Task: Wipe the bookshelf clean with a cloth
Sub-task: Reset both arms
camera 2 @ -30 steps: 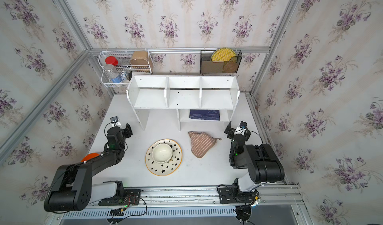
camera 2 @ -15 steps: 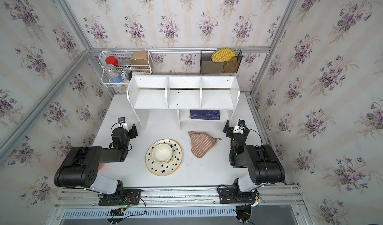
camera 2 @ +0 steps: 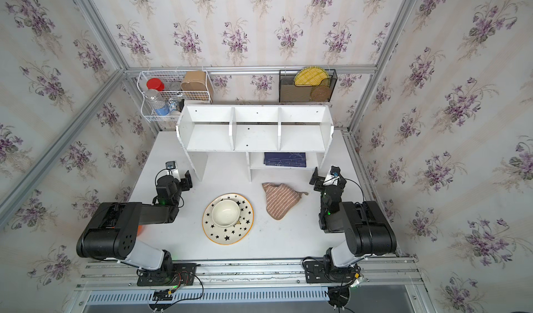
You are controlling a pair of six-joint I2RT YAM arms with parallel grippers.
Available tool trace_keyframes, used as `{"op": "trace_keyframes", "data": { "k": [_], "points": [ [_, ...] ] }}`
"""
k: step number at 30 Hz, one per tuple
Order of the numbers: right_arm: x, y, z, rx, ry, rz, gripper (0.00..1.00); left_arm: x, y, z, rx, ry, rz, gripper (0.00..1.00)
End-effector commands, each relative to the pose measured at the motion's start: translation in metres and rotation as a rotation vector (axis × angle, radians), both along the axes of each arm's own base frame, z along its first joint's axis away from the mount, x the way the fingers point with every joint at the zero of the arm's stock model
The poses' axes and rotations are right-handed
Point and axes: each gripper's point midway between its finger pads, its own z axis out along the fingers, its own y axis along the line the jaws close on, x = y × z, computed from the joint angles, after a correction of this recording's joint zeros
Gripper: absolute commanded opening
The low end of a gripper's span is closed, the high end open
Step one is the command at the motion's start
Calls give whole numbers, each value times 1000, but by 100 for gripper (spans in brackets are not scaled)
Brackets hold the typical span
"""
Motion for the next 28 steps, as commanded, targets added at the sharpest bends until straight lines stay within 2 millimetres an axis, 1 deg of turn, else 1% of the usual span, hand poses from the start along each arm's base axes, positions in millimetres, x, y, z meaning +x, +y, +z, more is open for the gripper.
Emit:
{"op": "trace_keyframes", "data": {
  "k": [1,19,23,28],
  "points": [
    [1,1,3,-6,-12,7,100,3,-1,5,4,-20,-10,78],
    [1,1,3,-6,-11,6,100,3,-1,5,4,-19,-10,78],
    [6,5,2,-10,0,28,100,3,-1,5,4,-19,-10,78],
    [3,6,3,-12,-6,35,100,3,-1,5,3,-20,-10,78]
  ]
}}
